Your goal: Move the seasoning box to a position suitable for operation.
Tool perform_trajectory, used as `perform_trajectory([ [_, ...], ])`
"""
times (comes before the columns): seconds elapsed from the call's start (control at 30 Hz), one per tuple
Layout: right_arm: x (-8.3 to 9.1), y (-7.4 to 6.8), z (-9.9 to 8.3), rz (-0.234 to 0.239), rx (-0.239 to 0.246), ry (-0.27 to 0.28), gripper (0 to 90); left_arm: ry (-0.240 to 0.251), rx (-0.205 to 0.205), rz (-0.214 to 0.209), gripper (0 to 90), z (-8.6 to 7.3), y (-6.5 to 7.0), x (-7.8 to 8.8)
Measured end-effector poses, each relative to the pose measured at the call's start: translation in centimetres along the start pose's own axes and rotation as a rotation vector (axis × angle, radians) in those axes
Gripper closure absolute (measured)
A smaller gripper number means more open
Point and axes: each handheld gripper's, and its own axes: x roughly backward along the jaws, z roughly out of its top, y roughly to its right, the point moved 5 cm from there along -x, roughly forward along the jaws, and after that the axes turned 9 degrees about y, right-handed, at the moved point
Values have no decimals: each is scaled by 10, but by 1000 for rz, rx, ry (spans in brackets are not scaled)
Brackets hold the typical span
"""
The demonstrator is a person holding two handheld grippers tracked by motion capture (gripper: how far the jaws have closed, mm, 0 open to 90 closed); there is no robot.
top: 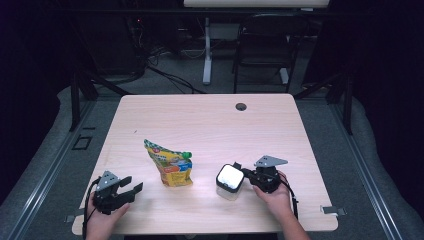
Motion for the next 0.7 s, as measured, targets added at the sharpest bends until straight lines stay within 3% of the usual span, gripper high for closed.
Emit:
perform_trajectory([
  [0.1, 2, -5, 2, 15, 8, 16, 900, 2, -2, 0, 462, 0, 1, 1],
  [0.2, 2, -5, 4, -8, 31, 18, 811, 10, -5, -3, 462, 1, 3, 0],
  [0.33, 4, 1, 3, -37, -4, 27, 786, 12, -10, -7, 462, 1, 4, 1],
  [0.47, 9, -6, 3, -21, 33, 19, 811, 14, -14, -11, 465, 1, 7, 2],
  [0.7, 15, -26, -1, 26, 46, 7, 802, 24, -38, -41, 492, 6, 18, 5],
])
